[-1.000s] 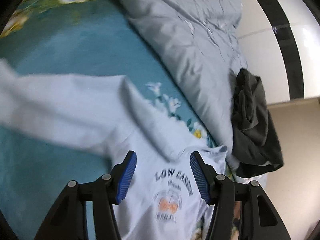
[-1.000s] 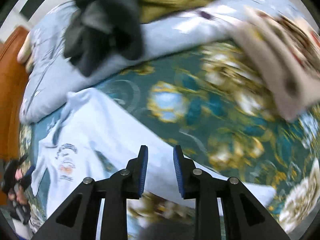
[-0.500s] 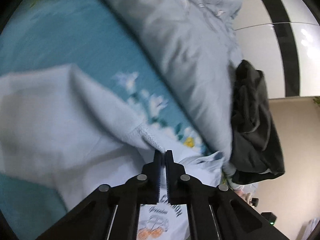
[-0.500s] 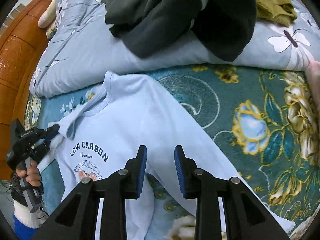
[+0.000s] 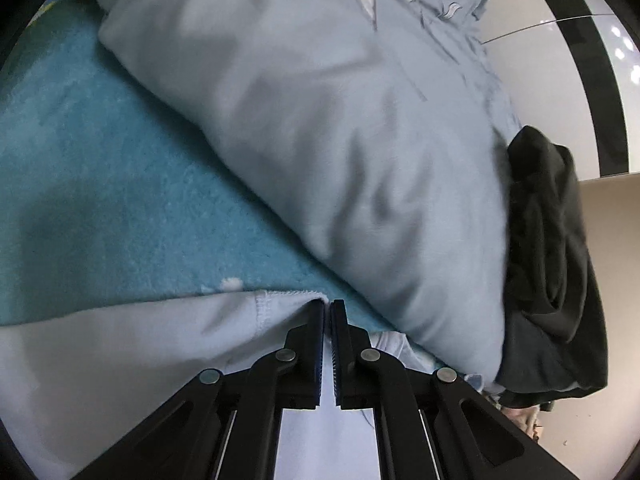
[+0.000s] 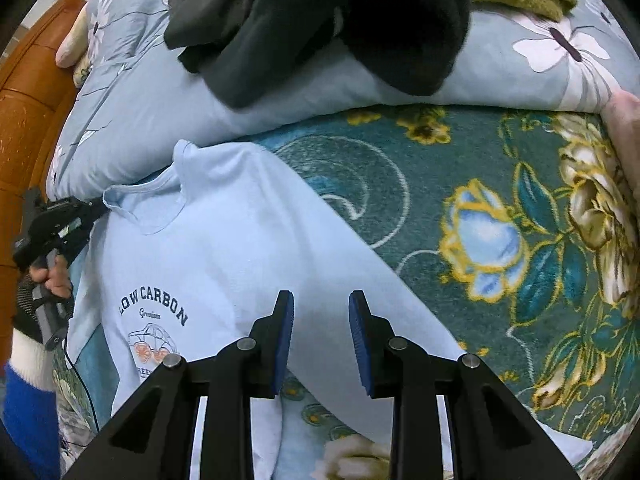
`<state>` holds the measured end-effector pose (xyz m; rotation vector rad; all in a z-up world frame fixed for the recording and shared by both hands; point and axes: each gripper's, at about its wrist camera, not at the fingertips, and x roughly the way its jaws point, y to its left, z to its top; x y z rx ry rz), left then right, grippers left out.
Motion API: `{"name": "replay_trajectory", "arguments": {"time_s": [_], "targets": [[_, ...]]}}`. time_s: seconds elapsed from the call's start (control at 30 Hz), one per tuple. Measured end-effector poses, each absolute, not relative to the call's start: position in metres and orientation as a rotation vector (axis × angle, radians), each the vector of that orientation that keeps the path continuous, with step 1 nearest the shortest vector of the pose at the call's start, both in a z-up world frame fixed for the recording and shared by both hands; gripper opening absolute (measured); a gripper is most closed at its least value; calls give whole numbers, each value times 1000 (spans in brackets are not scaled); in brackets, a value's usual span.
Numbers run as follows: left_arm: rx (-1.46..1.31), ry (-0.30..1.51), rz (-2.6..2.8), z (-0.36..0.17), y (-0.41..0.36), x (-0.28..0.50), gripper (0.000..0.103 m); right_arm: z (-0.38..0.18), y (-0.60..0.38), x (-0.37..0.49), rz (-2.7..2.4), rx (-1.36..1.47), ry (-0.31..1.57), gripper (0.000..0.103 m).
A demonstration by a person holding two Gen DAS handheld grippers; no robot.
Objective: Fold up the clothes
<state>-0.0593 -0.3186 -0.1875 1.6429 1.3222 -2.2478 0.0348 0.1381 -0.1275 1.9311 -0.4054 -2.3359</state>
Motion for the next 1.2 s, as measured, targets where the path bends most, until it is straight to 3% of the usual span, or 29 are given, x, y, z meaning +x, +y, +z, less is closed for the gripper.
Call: {"name": "replay_trajectory", "arguments": {"time_s": [0.07, 0.1, 0.17, 0.23, 0.57, 0.73, 0.83, 1.07, 1.2], "targets": [[1634, 1350, -2240, -188, -320, -56, 7, -126, 145, 36, -2347, 1935, -418, 29], [1630, 1364, -2242, -185, -321, -52, 12, -125, 148, 36, -2353, 1936, -424, 29], [1612, 1392, -2267, -177, -323, -40, 39, -121, 158, 36, -2366, 1936, -450, 29], [1580, 1418, -2315, -164, -325, -19, 46, -116, 165, 40, -2378, 1929, -473, 29], [1608, 1390, -2328, -122, -303, 100, 53, -96, 271, 137, -2553, 1970, -810, 29], [1591, 1402, -2327, -100, -290, 126, 53, -90, 349, 218, -2647, 1945, -1197, 31], [1546, 1392, -2361, -80, -285, 134, 54, -96, 379, 263, -2666, 1942, -1362, 43], [1486, 1369, -2440, -39, -273, 149, 57, -132, 398, 312, -2506, 1849, -1706, 44], [1467, 1343, -2475, -22, -269, 162, 58, -157, 386, 313, -2386, 1834, -1774, 44]]}}
